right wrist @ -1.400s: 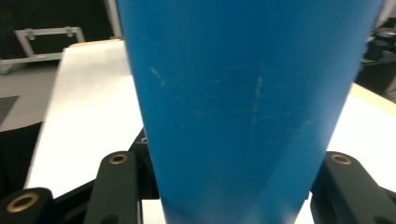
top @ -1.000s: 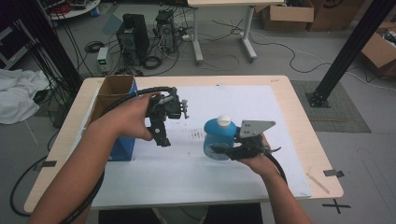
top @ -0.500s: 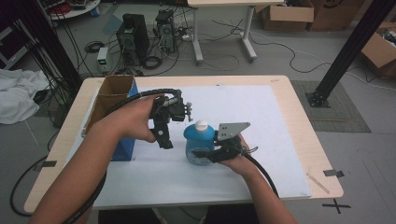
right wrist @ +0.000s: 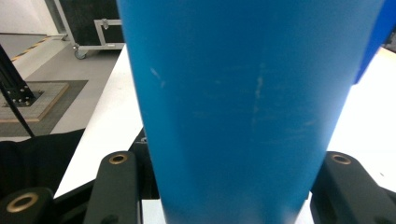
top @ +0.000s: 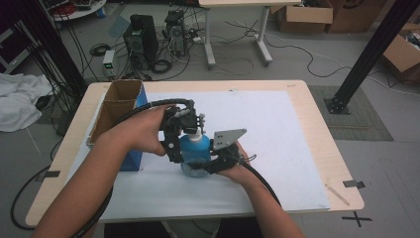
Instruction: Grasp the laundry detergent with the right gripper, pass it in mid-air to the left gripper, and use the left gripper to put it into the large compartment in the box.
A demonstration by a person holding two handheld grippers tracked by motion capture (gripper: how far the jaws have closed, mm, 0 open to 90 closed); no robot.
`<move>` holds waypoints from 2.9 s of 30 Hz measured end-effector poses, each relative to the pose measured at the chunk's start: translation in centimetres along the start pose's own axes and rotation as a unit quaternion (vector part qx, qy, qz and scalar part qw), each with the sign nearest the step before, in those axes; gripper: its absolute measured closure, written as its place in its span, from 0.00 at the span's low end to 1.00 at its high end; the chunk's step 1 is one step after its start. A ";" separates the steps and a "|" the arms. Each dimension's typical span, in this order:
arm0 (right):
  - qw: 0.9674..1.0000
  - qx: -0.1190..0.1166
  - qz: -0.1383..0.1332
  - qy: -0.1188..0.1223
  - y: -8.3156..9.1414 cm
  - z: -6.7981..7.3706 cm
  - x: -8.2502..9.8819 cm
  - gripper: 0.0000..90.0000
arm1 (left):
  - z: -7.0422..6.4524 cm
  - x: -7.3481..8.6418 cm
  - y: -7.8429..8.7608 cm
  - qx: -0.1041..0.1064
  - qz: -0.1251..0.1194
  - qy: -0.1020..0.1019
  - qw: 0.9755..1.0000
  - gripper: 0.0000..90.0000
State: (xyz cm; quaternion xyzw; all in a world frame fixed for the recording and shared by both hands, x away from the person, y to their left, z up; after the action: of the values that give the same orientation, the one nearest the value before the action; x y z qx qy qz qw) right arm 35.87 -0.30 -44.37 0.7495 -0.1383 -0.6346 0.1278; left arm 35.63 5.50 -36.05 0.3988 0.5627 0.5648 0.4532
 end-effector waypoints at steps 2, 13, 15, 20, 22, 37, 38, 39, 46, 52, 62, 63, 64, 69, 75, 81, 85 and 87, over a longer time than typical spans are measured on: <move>1.000 -0.006 -0.002 0.002 -0.6 0.2 -0.3 0.51 | -0.1 0.1 0.0 0.000 0.002 0.001 1.000 0.00; 0.999 -0.028 -0.010 0.012 -3.0 0.6 -1.9 0.52 | -0.6 0.3 0.2 -0.001 0.001 0.000 1.000 0.00; 0.999 -0.030 -0.011 0.012 -3.2 0.7 -2.1 0.52 | -0.7 0.4 0.2 -0.002 0.002 -0.001 1.000 0.00; 0.999 -0.031 -0.011 0.014 -3.2 0.7 -2.4 0.52 | -0.8 0.5 0.2 -0.005 0.004 -0.011 1.000 0.04; 0.999 -0.031 -0.011 0.014 -3.2 0.7 -2.5 0.52 | -0.9 0.5 0.2 -0.007 0.005 -0.013 1.000 0.05; 0.999 -0.029 -0.013 0.011 -3.0 0.6 -2.7 0.52 | -0.9 0.3 0.4 -0.009 0.005 -0.026 1.000 0.21; 0.999 -0.029 -0.013 0.012 -3.0 0.6 -2.7 0.52 | -1.0 0.3 0.4 -0.008 0.004 -0.026 1.000 0.23; 0.999 -0.029 -0.013 0.012 -3.0 0.6 -2.7 0.52 | -1.0 0.4 0.5 -0.008 0.005 -0.026 1.000 0.23; 0.999 -0.026 -0.014 0.014 -2.9 0.4 -2.6 0.52 | -0.9 0.4 0.6 -0.009 0.007 -0.027 1.000 0.32; 0.999 -0.027 -0.014 0.013 -2.9 0.3 -2.7 0.52 | -0.8 0.3 0.6 -0.012 0.009 -0.029 0.999 0.33; 0.999 -0.027 -0.015 0.014 -2.9 0.3 -2.8 0.52 | -0.7 0.2 0.7 -0.017 0.011 -0.031 0.999 0.38; 0.999 -0.027 -0.015 0.014 -2.9 0.3 -2.8 0.52 | -0.7 0.2 0.7 -0.016 0.012 -0.030 0.999 0.38; 0.999 -0.026 -0.014 0.016 -2.9 0.3 -2.8 0.52 | -0.7 0.2 0.7 -0.016 0.012 -0.030 0.999 0.38; 0.999 -0.027 -0.016 0.015 -2.9 0.3 -2.8 0.52 | -0.6 0.1 0.7 -0.021 0.008 -0.031 0.999 0.40; 0.999 -0.026 -0.017 0.015 -2.9 0.3 -2.8 0.52 | -0.6 0.1 0.7 -0.024 0.014 -0.032 0.999 0.41; 0.999 -0.026 -0.020 0.018 -3.0 0.4 -2.9 0.52 | -0.7 0.2 0.8 -0.019 0.021 -0.032 0.999 0.42; 0.999 -0.029 -0.018 0.020 -3.0 0.4 -2.9 0.52 | -0.8 0.3 0.7 -0.020 0.021 -0.027 0.999 0.43; 0.999 -0.030 -0.019 0.022 -3.0 0.5 -2.9 0.52 | -0.9 0.4 0.8 -0.018 0.025 -0.021 0.999 0.43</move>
State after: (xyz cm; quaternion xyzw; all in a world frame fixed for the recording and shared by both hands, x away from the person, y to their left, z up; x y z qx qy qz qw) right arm 35.10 3.55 -42.89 0.7616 -0.1023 -0.6241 0.1415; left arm 34.64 5.66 -35.31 0.4162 0.5324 0.5775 0.4581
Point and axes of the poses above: each handheld gripper's, and its own axes: y roughly backward along the jaws, x roughly out of its underside, z roughly to its left, the point moved 10 cm from there along -y, roughly forward along the jaws, and after that the axes turned 11 degrees about y, right-handed, at the moved point
